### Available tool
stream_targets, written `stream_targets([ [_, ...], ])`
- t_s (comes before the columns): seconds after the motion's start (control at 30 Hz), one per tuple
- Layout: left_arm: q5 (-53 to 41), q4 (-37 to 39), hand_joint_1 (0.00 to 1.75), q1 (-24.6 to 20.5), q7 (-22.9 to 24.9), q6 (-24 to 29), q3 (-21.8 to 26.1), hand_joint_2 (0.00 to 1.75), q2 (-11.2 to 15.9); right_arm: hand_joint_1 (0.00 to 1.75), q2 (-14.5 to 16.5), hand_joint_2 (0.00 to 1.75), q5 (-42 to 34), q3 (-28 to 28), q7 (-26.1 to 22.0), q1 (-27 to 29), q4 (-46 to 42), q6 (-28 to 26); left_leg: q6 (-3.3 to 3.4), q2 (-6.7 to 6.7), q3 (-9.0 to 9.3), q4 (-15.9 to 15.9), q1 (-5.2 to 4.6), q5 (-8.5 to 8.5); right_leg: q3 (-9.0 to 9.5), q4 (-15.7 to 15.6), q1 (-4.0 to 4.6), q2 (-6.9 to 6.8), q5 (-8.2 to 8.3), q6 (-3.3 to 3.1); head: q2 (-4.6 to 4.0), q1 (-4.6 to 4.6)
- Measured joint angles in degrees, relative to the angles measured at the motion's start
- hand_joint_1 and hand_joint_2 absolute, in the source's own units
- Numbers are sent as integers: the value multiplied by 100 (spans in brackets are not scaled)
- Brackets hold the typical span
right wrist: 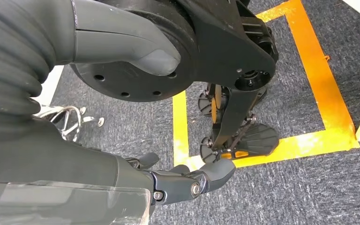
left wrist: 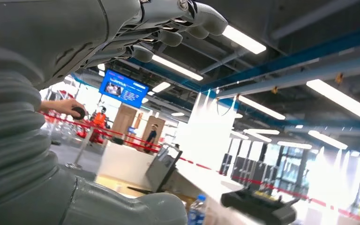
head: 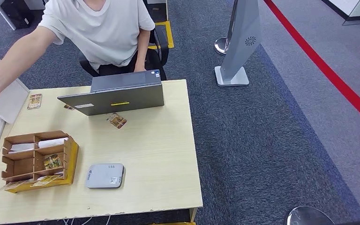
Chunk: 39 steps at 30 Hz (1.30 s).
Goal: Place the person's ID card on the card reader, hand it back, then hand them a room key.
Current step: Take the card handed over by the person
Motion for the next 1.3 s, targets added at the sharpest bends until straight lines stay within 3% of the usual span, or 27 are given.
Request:
stream_targets([
  [0.5, -2148, 612, 0, 34, 1767, -1194, -827, 175, 1211, 0, -60, 175, -91, 67, 24, -48, 2, 60, 1, 0, -1, 0, 1, 2, -1, 0, 1, 0, 1, -1, 1, 0],
  [0.7, -2767, 694, 0, -43, 2244, -1525, -1219, 175, 1653, 0, -73, 175, -120, 129, 23, -64, 2, 80, 0, 0, -1, 0, 2, 4, 0, 1, 2, 0, 1, -2, 1, 2],
  [1.3, -2877, 735, 0, -315, 2299, -1575, -1700, 175, 1938, 0, -78, 175, -134, 142, 13, -69, 4, 90, -4, 2, -2, 0, 2, 8, -3, 1, 3, 3, 3, -4, 0, 2],
])
